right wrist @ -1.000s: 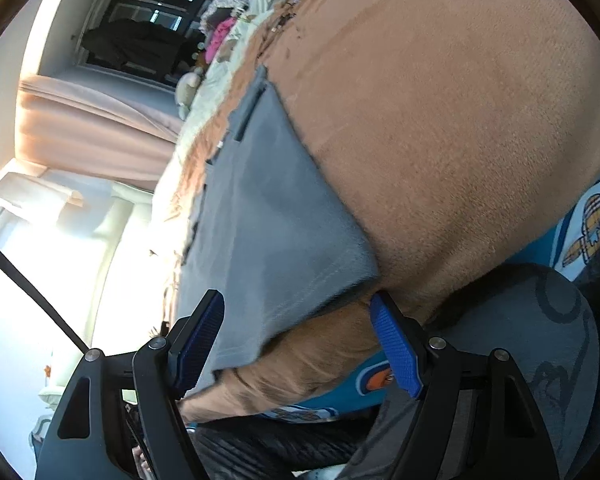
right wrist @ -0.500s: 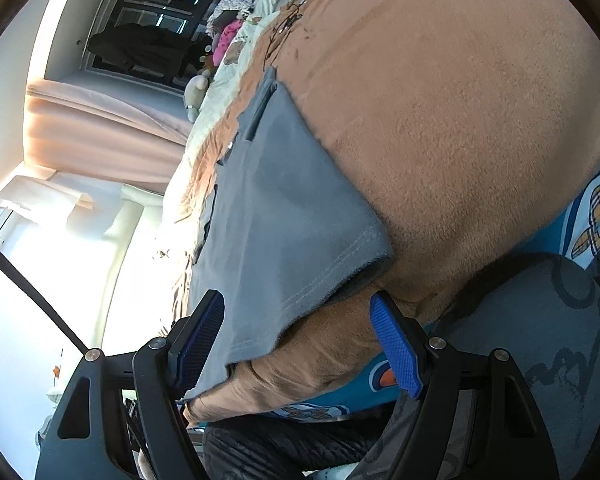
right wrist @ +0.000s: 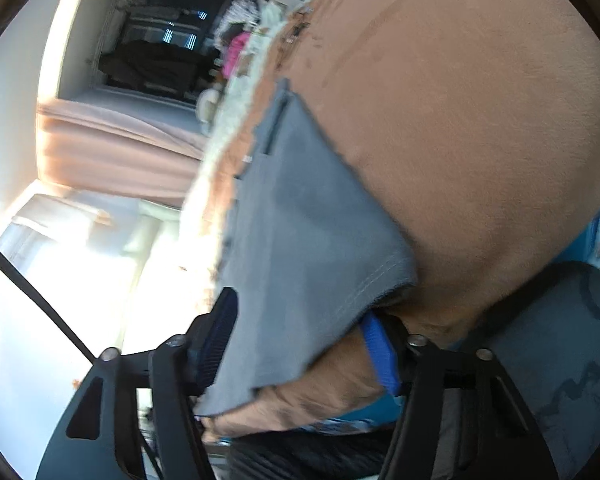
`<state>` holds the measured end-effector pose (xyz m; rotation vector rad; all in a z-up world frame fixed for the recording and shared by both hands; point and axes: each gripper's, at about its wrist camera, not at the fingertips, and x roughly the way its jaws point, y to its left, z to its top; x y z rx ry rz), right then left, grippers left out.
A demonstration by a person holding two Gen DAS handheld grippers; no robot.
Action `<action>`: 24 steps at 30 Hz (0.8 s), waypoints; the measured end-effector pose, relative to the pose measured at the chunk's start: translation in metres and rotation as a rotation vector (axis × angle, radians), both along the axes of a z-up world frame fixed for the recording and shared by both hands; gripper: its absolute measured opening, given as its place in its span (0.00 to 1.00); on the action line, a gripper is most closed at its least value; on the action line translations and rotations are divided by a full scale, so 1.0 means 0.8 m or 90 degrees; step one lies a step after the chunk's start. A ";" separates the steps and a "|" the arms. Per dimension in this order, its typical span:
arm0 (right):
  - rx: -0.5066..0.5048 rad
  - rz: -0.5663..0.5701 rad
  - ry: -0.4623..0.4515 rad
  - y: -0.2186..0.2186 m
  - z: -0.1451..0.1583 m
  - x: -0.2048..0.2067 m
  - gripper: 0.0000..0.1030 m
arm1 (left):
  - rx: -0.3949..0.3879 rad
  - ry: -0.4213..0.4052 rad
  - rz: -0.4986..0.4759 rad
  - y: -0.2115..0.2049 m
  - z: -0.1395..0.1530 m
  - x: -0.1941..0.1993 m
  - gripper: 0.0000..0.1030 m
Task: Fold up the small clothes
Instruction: 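Grasp the hem with the left gripper while the right gripper grasps the hem too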
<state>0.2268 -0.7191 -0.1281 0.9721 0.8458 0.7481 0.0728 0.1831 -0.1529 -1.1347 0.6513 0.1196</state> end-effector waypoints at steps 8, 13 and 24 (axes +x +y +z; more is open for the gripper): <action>-0.022 -0.019 0.021 0.018 -0.022 0.004 0.54 | 0.001 0.019 -0.004 0.000 -0.005 0.012 0.26; -0.008 -0.077 0.030 0.019 -0.015 0.011 0.45 | 0.000 0.027 0.022 0.005 -0.013 0.019 0.26; -0.027 -0.118 0.043 0.031 0.019 0.007 0.00 | 0.008 0.001 0.060 0.020 0.009 0.011 0.03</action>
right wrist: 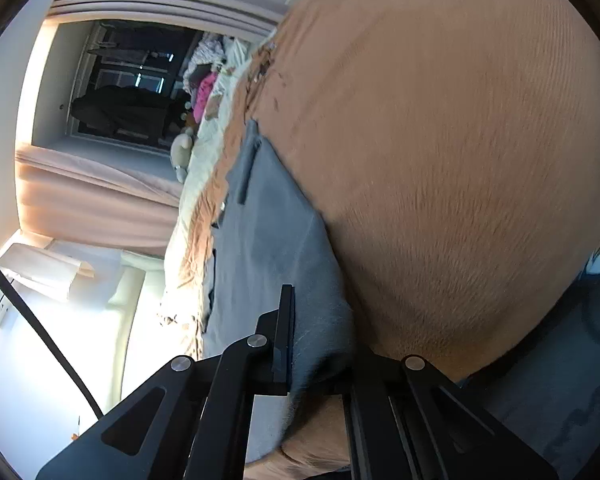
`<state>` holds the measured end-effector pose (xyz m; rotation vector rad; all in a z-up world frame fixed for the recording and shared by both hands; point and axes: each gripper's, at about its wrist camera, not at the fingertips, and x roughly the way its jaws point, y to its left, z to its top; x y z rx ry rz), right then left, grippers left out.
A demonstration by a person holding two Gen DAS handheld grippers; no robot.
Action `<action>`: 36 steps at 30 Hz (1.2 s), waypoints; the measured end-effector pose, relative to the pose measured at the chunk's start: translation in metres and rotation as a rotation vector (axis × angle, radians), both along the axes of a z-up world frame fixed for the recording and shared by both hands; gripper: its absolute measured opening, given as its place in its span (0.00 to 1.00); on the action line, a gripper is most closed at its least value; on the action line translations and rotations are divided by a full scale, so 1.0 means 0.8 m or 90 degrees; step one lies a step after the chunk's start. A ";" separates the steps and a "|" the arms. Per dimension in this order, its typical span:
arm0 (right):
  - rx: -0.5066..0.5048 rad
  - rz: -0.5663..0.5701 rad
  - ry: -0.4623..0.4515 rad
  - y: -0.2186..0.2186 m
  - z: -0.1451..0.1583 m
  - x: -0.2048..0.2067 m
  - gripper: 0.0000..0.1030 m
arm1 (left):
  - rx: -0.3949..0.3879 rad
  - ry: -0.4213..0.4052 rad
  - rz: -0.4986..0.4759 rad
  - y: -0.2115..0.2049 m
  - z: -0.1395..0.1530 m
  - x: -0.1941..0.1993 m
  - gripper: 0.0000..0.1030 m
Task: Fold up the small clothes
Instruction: 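Grasp the hem with the left gripper while the right gripper grasps the hem too, then lift the hem with both grippers and fold it toward the collar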
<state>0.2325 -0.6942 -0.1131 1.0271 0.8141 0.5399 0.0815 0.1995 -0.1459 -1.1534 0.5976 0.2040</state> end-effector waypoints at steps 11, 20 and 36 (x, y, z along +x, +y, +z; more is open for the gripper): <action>0.011 0.002 -0.067 0.010 0.046 -0.042 0.00 | 0.031 -0.074 0.027 -0.001 0.085 -0.033 0.02; 0.037 0.014 -0.136 0.005 0.085 -0.094 0.00 | 0.063 -0.135 0.032 -0.013 0.157 -0.082 0.02; 0.047 0.021 -0.195 -0.035 0.088 -0.156 0.00 | 0.074 -0.183 0.058 -0.052 0.228 -0.200 0.02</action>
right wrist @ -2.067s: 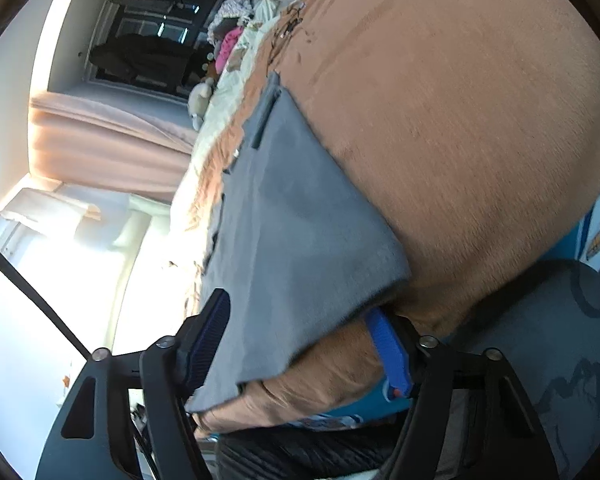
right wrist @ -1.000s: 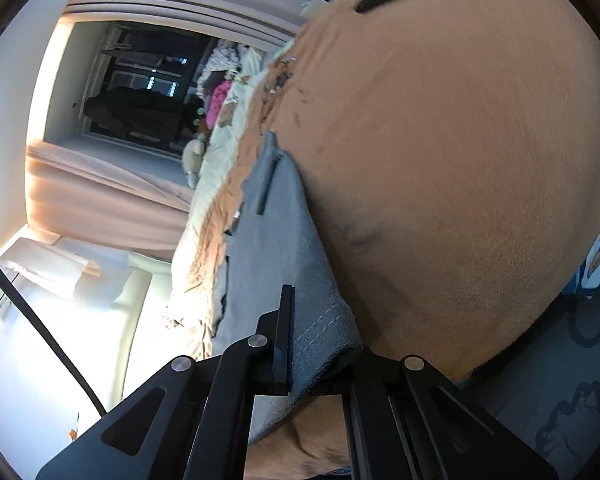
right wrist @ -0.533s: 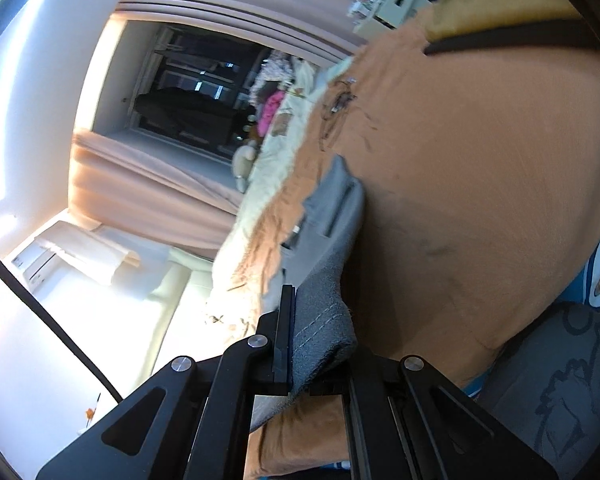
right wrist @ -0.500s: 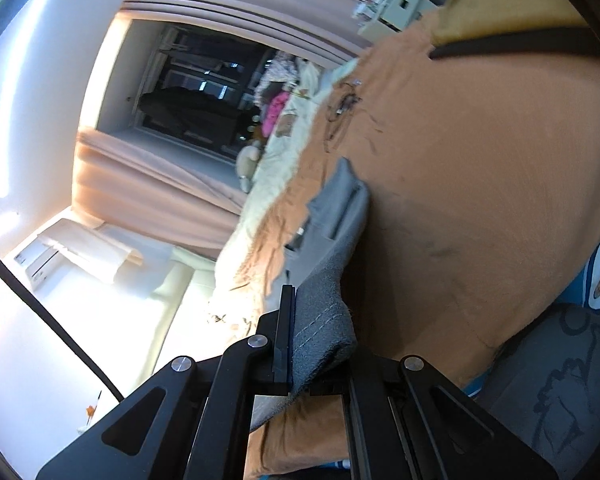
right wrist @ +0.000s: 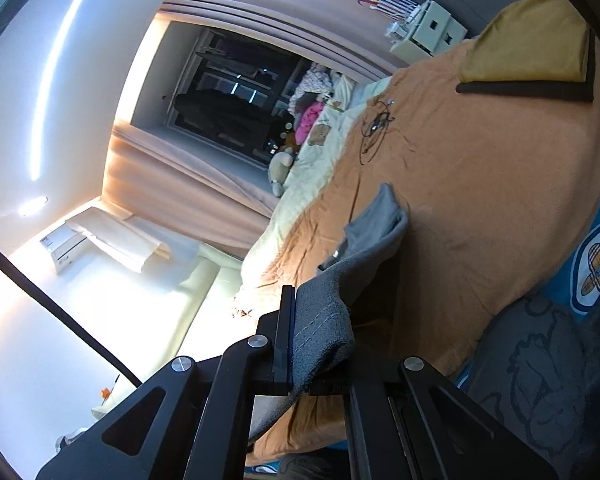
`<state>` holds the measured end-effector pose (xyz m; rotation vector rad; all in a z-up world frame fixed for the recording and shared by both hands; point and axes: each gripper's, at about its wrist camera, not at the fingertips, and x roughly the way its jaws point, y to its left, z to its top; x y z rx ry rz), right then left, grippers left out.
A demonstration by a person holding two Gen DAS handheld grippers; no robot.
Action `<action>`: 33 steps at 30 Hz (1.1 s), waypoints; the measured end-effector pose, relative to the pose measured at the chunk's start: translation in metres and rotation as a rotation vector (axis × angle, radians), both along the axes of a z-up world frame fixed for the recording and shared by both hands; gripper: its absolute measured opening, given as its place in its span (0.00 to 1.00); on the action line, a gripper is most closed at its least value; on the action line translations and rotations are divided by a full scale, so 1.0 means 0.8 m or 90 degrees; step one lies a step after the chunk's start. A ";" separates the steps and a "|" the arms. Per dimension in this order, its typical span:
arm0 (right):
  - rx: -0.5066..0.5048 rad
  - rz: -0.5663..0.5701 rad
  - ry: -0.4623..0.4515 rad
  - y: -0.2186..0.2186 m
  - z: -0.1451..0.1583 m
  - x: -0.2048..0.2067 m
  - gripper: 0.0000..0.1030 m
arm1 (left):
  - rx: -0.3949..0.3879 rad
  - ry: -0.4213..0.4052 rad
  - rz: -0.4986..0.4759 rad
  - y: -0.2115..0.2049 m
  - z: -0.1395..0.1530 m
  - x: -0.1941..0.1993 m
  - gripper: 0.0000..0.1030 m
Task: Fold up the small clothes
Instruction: 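Lift the hem with both grippers and fold it toward the collar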
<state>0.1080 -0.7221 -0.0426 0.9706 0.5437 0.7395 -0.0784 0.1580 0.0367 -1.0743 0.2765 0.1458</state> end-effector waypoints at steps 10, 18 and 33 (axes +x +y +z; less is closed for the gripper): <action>0.013 0.002 -0.031 -0.018 -0.008 -0.019 0.00 | 0.007 -0.025 0.000 -0.014 0.020 -0.055 0.02; -0.005 -0.001 -0.037 -0.006 -0.017 0.021 0.00 | 0.000 -0.018 0.003 -0.005 0.017 -0.048 0.02; -0.038 0.010 0.001 0.049 -0.012 0.198 0.00 | 0.003 0.030 0.000 0.023 0.020 0.083 0.02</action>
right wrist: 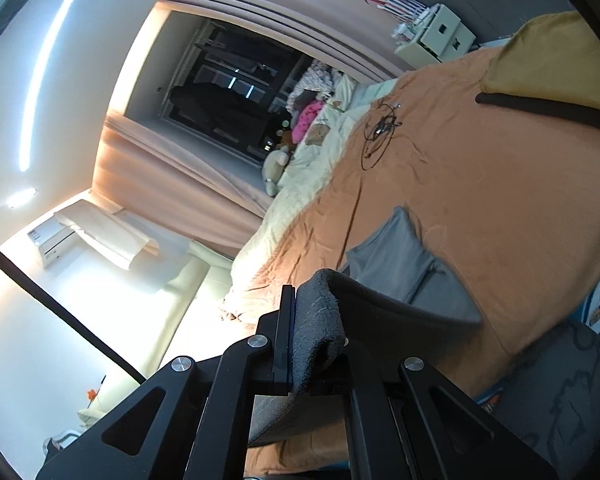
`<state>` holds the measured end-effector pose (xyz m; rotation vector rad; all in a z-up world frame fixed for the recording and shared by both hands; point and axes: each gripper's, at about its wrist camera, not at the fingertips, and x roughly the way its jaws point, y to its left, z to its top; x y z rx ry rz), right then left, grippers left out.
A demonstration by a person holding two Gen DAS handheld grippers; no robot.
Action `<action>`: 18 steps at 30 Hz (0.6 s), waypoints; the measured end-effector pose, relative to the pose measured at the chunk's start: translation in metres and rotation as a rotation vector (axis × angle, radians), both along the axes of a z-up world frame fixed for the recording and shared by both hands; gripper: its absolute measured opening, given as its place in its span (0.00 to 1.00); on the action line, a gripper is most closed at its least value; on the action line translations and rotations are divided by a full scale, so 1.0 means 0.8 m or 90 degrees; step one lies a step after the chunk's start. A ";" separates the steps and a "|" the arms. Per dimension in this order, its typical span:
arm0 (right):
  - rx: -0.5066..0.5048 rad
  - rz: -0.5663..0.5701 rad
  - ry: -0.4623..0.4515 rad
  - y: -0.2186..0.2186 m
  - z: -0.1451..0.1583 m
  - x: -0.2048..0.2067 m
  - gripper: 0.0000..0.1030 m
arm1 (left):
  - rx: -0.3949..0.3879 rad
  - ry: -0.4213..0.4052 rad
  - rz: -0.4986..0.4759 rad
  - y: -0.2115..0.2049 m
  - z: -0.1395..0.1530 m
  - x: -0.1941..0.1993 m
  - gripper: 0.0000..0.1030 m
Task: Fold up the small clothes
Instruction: 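Lift the hem with both grippers and fold it toward the collar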
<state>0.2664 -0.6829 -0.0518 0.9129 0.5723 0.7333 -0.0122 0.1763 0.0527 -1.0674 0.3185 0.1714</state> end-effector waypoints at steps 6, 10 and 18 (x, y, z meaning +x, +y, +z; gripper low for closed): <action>-0.015 0.001 0.015 0.038 0.012 0.067 0.00 | 0.002 0.029 -0.003 0.024 0.001 0.072 0.02; -0.037 0.005 0.027 0.063 0.017 0.097 0.00 | -0.009 0.047 -0.006 0.044 -0.010 0.118 0.02; -0.070 0.004 0.071 0.110 0.021 0.164 0.00 | -0.019 0.103 -0.006 0.076 -0.044 0.203 0.03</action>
